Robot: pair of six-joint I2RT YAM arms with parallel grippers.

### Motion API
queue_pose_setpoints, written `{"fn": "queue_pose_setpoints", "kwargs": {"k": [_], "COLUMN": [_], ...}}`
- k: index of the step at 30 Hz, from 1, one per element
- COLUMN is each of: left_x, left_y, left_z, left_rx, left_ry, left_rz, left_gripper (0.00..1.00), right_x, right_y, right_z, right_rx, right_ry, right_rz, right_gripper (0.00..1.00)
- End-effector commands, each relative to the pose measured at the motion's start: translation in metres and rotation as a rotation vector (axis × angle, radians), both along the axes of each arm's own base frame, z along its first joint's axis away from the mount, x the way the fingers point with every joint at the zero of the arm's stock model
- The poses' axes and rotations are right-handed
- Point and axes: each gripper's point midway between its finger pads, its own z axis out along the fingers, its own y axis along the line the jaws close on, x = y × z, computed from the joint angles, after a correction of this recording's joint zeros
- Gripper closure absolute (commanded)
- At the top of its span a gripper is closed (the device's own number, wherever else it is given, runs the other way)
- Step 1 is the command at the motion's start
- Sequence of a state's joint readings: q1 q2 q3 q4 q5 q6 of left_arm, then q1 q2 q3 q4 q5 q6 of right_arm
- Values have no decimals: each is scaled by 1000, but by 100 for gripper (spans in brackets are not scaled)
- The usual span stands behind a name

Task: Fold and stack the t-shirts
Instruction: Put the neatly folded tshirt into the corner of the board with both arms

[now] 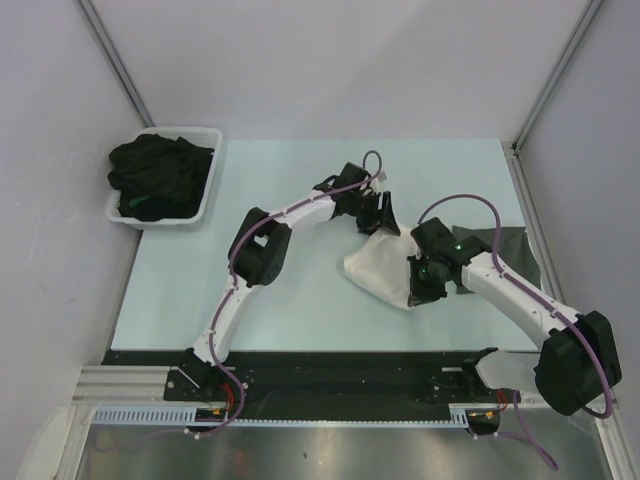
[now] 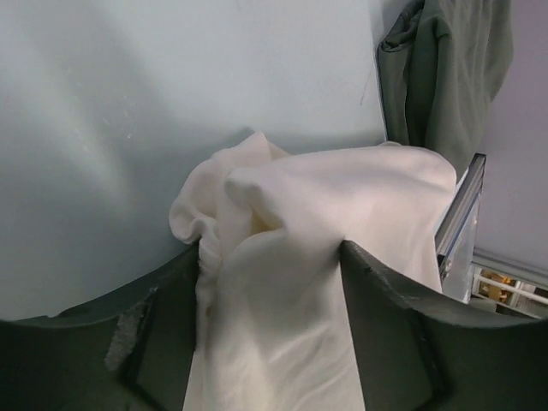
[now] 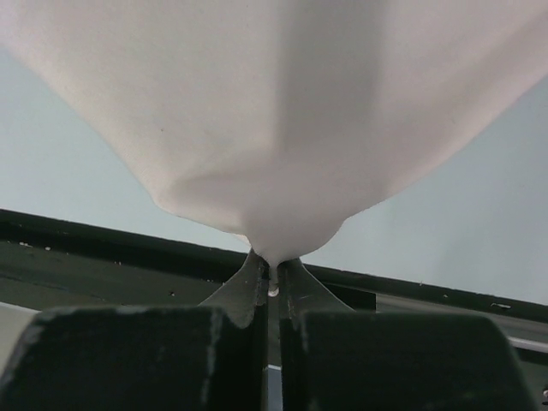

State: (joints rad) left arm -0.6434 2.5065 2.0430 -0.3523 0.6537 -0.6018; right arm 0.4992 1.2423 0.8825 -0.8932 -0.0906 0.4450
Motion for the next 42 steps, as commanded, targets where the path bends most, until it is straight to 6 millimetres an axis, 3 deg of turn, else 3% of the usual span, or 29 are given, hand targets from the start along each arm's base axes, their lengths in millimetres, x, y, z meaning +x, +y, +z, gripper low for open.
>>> {"fn": "queue_pose_setpoints", "kwargs": {"k": [1, 13, 14, 17, 27, 38, 42], "left_x": [-14, -15, -14, -3, 29, 55, 56], "left_y": [-3, -3, -2, -2, -14, 5, 11], "left_z": [-16, -32, -32, -22, 51, 157, 182], "left_rx": [34, 55, 60, 78, -37, -139, -161], "left_ry": [41, 65, 54, -7, -162, -308, -341], "left_rz": [-29, -16, -19, -8, 11, 80, 94], "left_gripper": [37, 83, 100, 100, 100, 100, 100], "right_x": [0, 1, 1, 4, 15, 64, 88], "right_y": [-2, -3, -4, -5, -7, -19, -42], "right_z": [7, 13, 13, 16, 26, 73, 95], "right_rx": [11, 33, 35, 45, 58, 44, -22], "right_ry": [-22, -37, -39, -52, -89, -216, -274], "right_rz": [-18, -21, -23, -28, -29, -35, -46], "right_gripper": [100, 100, 100, 100, 100, 100, 100]}}
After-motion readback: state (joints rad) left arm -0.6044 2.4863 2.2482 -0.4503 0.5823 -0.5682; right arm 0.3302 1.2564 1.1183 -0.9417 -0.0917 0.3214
